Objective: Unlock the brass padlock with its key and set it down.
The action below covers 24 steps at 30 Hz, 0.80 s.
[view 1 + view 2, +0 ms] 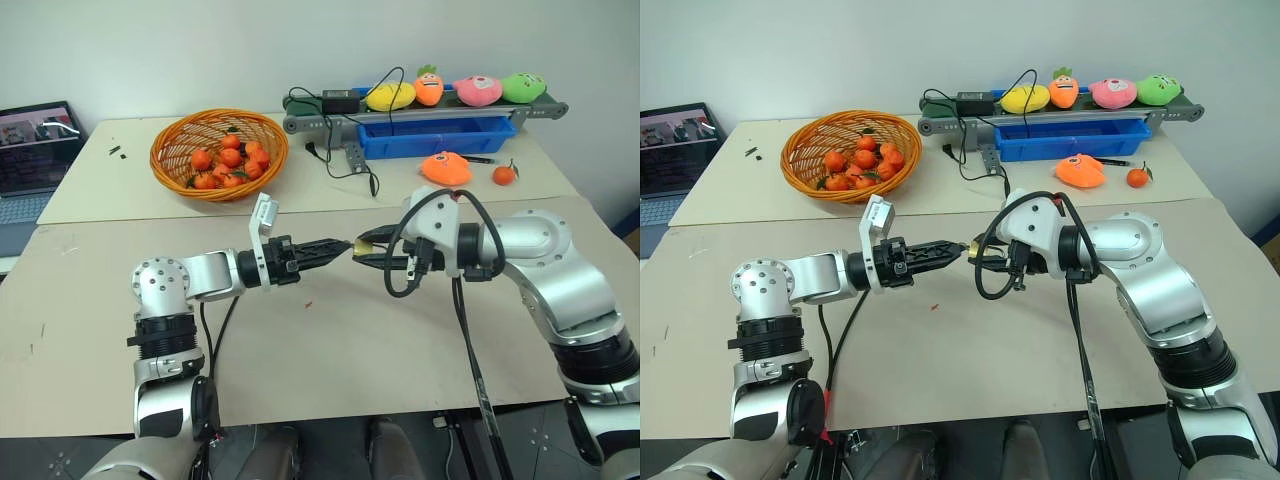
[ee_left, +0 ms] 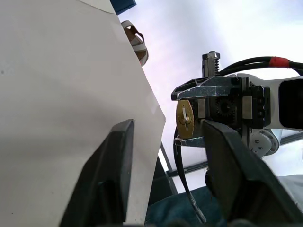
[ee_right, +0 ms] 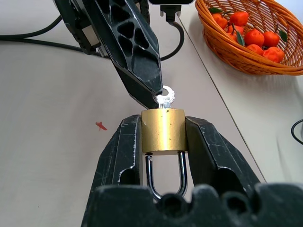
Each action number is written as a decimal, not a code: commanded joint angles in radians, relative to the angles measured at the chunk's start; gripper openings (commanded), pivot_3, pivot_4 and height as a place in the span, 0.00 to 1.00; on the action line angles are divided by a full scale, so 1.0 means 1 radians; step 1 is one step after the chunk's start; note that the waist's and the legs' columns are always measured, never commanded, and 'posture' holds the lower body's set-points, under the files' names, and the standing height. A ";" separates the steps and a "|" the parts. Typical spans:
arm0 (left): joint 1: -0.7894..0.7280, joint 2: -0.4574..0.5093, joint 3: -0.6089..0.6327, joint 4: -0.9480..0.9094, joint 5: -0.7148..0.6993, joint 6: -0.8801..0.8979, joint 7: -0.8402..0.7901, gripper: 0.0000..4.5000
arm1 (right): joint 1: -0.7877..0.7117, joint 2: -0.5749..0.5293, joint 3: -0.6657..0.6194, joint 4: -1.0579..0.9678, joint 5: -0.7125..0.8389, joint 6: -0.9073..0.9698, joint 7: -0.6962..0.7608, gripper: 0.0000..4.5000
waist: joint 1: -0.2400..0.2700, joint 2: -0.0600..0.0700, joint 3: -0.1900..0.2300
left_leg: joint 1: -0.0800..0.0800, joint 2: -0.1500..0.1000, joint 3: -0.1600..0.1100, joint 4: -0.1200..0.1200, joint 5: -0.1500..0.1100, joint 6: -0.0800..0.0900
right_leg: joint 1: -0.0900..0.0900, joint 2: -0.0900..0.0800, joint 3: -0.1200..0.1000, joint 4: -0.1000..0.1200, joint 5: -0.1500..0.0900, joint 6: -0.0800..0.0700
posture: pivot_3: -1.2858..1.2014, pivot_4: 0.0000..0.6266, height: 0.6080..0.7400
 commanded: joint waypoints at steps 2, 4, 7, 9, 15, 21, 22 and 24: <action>-0.035 0.002 0.029 0.030 -0.054 0.025 0.015 0.65 | -0.022 -0.008 -0.030 -0.025 0.006 -0.010 -0.002 0.21 | 0.000 0.000 0.000 | 0.000 0.000 0.000 0.000 0.000 0.000 | 0.000 0.000 0.000 0.000 0.000 0.000 | 0.52 0.24 0.98; -0.041 0.003 0.029 0.034 -0.065 0.034 0.020 0.65 | -0.022 -0.009 -0.030 -0.025 0.005 -0.010 -0.002 0.21 | 0.000 0.000 0.000 | 0.000 0.000 0.000 0.000 0.000 0.000 | 0.000 0.000 0.000 0.000 0.000 0.000 | 0.52 0.24 0.98; -0.049 -0.003 0.026 0.040 -0.079 0.033 0.035 0.65 | -0.019 -0.008 -0.030 -0.028 0.004 -0.010 -0.004 0.21 | 0.000 0.000 0.000 | 0.000 0.000 0.000 0.000 0.000 0.000 | 0.000 0.000 0.000 0.000 0.000 0.000 | 0.52 0.24 0.98; -0.054 -0.005 0.020 0.046 -0.079 0.031 0.039 0.65 | -0.018 -0.007 -0.029 -0.029 0.004 -0.010 -0.005 0.21 | 0.000 0.000 0.000 | 0.000 0.000 0.000 0.000 0.000 0.000 | 0.000 0.000 0.000 0.000 0.000 0.000 | 0.52 0.24 0.98; -0.081 -0.006 -0.015 0.074 -0.051 0.018 0.026 0.65 | -0.020 -0.006 -0.026 -0.032 0.001 -0.009 -0.008 0.21 | 0.001 0.000 0.000 | 0.000 0.000 0.000 0.000 0.000 0.000 | 0.000 0.000 0.000 0.000 0.000 0.000 | 0.52 0.24 0.98; -0.109 -0.033 -0.051 0.098 -0.030 -0.002 0.013 0.65 | -0.021 -0.009 -0.031 -0.038 0.003 -0.002 -0.010 0.21 | 0.002 0.000 0.000 | 0.000 0.000 0.000 0.000 0.000 0.000 | 0.000 0.000 0.000 0.000 0.000 0.000 | 0.52 0.24 0.98; -0.113 -0.037 -0.054 0.102 -0.028 -0.006 0.013 0.65 | -0.021 -0.010 -0.032 -0.040 0.003 -0.001 -0.011 0.21 | 0.002 0.000 0.000 | 0.000 0.000 0.000 0.000 0.000 0.000 | 0.000 0.000 0.000 0.000 0.000 0.000 | 0.52 0.24 0.98; -0.118 -0.043 -0.058 0.108 -0.025 -0.010 0.010 0.65 | -0.021 -0.012 -0.034 -0.043 0.004 0.003 -0.012 0.21 | 0.001 0.000 0.000 | 0.000 0.000 0.000 0.000 0.000 0.000 | 0.000 0.000 0.000 0.000 0.000 0.000 | 0.52 0.24 0.98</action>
